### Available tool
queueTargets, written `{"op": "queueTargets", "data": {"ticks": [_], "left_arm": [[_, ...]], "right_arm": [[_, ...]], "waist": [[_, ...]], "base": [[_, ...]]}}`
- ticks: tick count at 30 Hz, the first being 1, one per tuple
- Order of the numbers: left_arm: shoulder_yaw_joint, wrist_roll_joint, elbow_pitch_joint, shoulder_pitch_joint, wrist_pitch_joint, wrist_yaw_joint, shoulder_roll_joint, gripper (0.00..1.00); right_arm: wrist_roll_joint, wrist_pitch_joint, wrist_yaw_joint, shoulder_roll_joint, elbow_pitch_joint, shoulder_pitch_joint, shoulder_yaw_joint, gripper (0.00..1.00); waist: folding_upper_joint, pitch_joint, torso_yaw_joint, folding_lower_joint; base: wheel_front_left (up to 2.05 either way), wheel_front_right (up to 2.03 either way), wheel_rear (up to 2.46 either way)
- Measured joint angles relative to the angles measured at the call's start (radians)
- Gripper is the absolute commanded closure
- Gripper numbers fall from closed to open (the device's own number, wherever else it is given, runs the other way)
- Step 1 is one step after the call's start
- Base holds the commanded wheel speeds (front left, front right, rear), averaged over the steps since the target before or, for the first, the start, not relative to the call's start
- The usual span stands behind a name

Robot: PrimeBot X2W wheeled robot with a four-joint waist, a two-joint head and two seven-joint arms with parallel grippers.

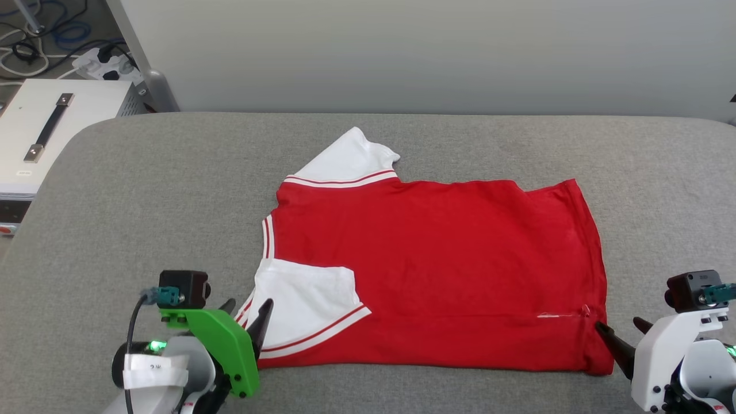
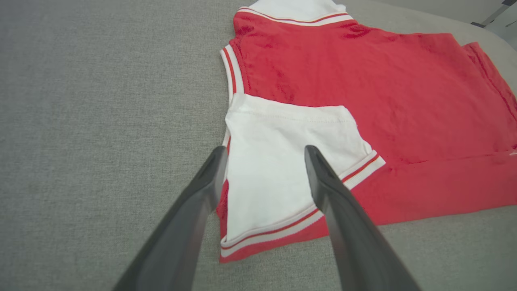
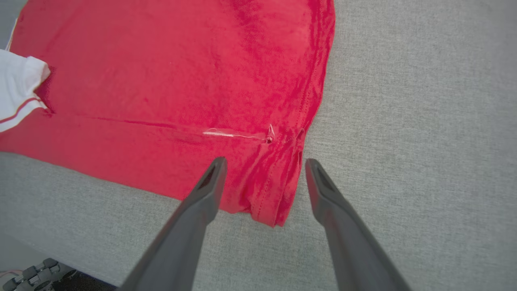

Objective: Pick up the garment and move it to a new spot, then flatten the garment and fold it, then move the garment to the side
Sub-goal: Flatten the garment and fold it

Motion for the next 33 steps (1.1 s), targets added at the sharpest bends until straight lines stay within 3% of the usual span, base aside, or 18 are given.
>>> {"op": "queueTargets", "data": {"ticks": [6,13,30,31,33], "left_arm": [[-0.011,-0.007,-0.119,0.091,0.105,0.108,0.055,0.00],[-0.016,0.018,-0.151,0.115,0.155,0.186,0.097,0.00],[-0.008,0.019,-0.021,0.076,0.152,0.194,0.066,0.00],[-0.010,0.012,-0.019,0.072,0.160,0.193,0.065,0.43],[-0.017,0.000,-0.013,0.062,0.180,0.177,0.063,1.00]], "right_arm": [[-0.055,0.078,0.000,0.075,-0.091,0.041,-0.055,0.00],[-0.074,0.108,0.000,0.110,-0.138,0.059,-0.072,0.00],[-0.075,0.092,0.000,0.110,-0.139,0.025,-0.085,0.00],[-0.075,0.092,0.000,0.110,-0.137,0.024,-0.085,0.00],[-0.076,0.090,0.000,0.109,-0.130,0.021,-0.085,0.00]], "waist": [[0.0000,0.010,-0.011,0.0000],[0.0000,0.046,-0.028,0.0000],[0.0000,0.158,-0.065,0.0000],[0.0000,0.159,-0.064,0.0000],[0.0000,0.157,-0.062,0.0000]], "base": [[0.00,0.00,0.00],[0.00,0.00,0.00],[0.00,0.00,0.00],[0.00,0.00,0.00],[0.00,0.00,0.00]]}}
